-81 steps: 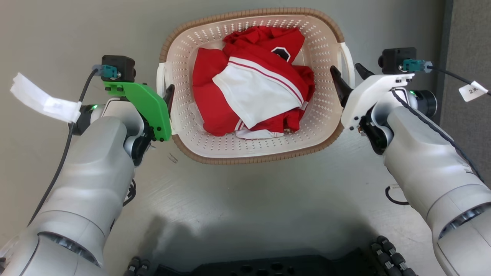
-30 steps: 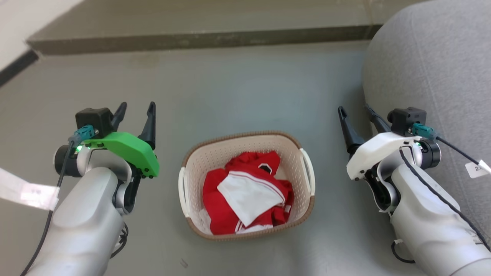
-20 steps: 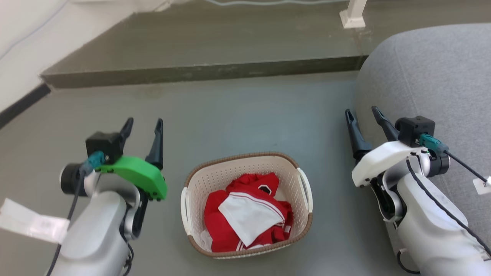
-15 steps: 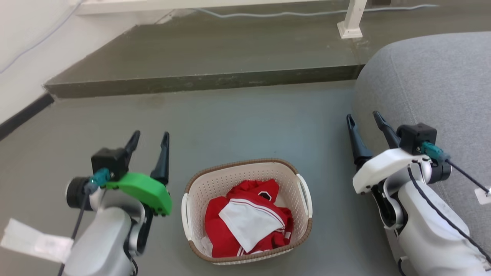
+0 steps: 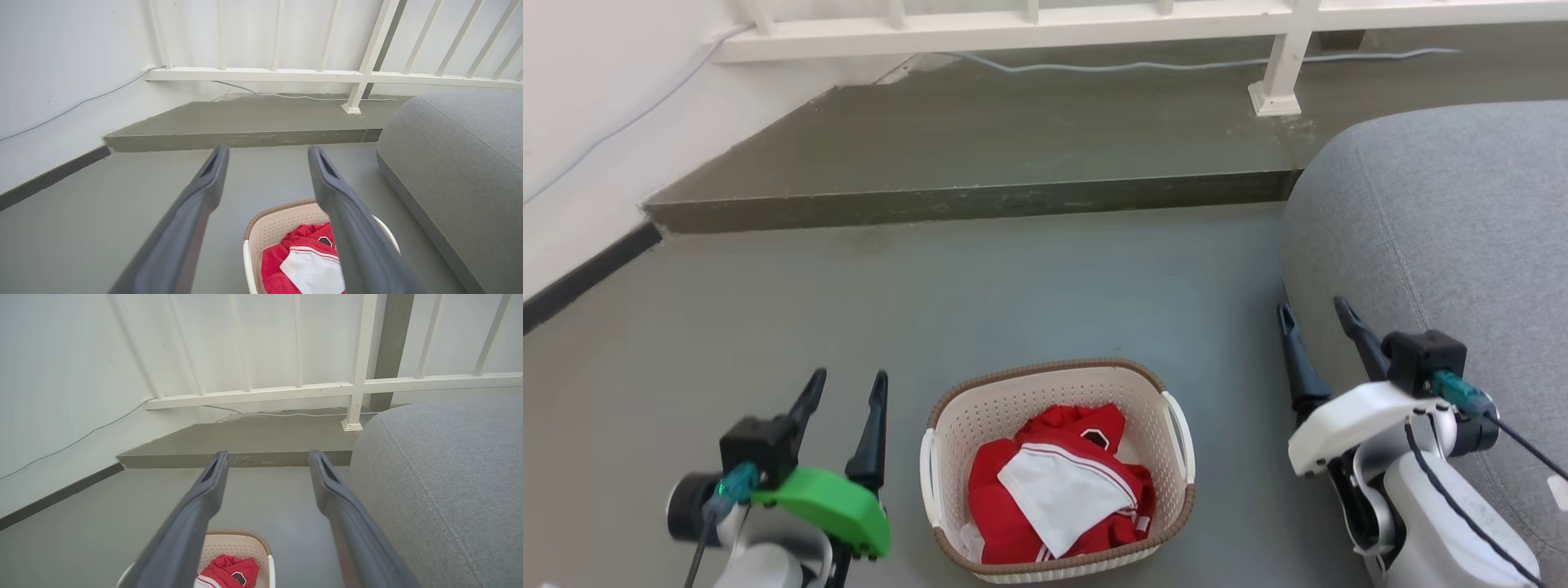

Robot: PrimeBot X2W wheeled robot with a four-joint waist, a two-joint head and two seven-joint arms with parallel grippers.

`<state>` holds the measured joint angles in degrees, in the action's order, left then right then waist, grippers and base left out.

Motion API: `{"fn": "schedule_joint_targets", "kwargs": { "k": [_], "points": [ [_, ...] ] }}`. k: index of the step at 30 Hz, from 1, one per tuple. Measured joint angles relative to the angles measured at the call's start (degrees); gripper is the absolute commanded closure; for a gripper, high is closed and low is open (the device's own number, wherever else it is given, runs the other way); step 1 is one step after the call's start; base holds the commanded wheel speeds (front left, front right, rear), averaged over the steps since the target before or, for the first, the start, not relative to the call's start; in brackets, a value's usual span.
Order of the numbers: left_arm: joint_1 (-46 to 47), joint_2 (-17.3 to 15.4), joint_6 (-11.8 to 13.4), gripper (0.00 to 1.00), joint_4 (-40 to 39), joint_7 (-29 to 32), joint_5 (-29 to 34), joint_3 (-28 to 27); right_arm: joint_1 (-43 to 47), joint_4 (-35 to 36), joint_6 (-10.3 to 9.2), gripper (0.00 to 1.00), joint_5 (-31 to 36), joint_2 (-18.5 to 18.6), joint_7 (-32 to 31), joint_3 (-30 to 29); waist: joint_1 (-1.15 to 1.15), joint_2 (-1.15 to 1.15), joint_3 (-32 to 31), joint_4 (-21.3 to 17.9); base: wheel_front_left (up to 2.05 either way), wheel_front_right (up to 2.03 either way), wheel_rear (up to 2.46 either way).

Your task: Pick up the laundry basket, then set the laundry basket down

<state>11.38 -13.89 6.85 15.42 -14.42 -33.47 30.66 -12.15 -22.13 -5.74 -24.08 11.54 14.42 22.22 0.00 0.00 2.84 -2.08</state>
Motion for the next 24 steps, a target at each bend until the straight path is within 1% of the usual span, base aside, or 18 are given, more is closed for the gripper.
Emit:
{"fn": "schedule_joint_targets", "kwargs": {
  "k": [5, 12, 16, 24],
  "points": [
    [-4.78, 0.21, 0.00, 0.00, -2.15, 0.00, 0.21, -1.57, 2.79, 1.56, -0.45, 0.00, 0.46, -0.19, 0.00, -0.23, 0.00, 0.00, -0.99, 0.05, 0.00, 0.00, 0.00],
    [-10.06, 0.57, 0.00, 0.00, -4.13, 0.00, 3.14, -6.68, 7.13, 3.24, -0.51, 0.00, 0.48, -0.71, 0.00, -0.22, 0.00, 0.00, -1.81, 0.07, 0.00, 0.00, 0.00],
    [-12.12, 0.97, 0.01, 0.00, -5.55, 0.00, 4.28, -8.02, 8.29, 4.24, -0.91, 0.00, 0.94, -0.90, 0.00, -0.26, 0.00, 0.00, -1.91, 0.05, 0.00, 0.00, 0.00],
    [-14.97, 2.18, 0.01, 0.00, -8.90, 0.02, 7.10, -9.99, 9.65, 5.84, -0.92, 0.00, 1.90, -0.90, 0.00, -0.58, 0.00, 0.00, -2.09, -0.04, 0.00, 0.00, 0.00]
  ]
}}
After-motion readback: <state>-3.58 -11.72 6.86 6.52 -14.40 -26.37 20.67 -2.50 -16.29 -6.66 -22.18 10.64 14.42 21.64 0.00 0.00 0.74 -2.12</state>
